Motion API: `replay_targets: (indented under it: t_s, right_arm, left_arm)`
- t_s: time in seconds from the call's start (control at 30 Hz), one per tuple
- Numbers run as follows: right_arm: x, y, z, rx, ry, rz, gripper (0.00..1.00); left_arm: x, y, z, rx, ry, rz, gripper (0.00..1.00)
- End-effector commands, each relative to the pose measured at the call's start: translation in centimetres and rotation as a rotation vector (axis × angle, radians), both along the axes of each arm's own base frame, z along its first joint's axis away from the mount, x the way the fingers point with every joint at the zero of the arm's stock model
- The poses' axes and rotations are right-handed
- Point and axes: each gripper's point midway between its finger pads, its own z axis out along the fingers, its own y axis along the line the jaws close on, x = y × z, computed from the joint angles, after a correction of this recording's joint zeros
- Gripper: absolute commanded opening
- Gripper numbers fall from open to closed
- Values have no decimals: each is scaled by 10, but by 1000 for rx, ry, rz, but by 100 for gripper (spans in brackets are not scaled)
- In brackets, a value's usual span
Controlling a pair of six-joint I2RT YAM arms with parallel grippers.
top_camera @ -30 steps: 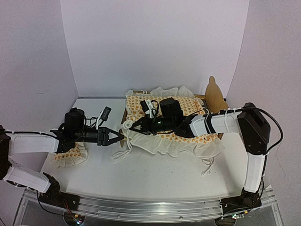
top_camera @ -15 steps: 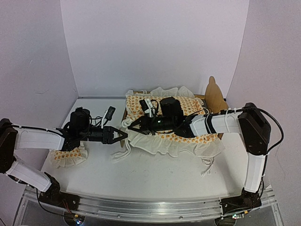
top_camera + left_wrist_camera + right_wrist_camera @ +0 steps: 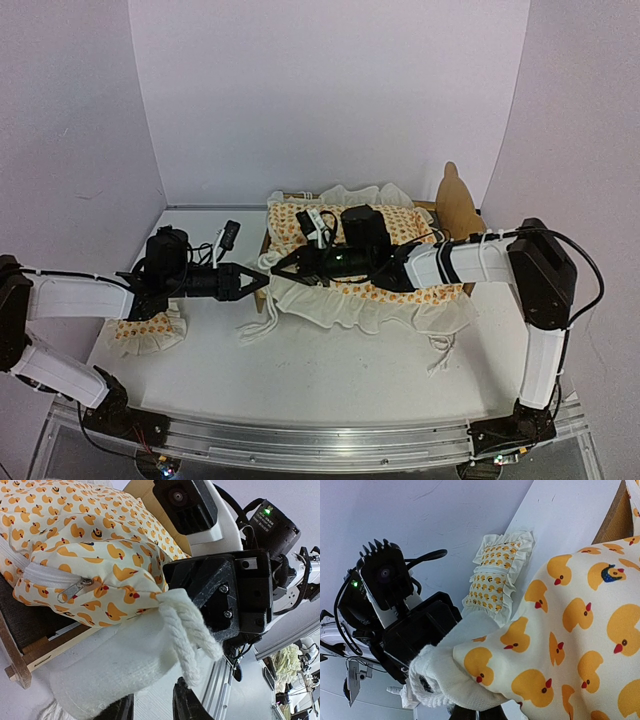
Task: Set up the pet bed
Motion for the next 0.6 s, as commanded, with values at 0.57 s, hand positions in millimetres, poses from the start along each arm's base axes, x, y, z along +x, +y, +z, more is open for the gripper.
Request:
replay_targets:
  t_s: [0.57]
  right_arm:
    - [-7, -11, 48, 107, -62, 18, 0]
  left_arm:
    - [4, 1, 32, -46, -90, -7, 0]
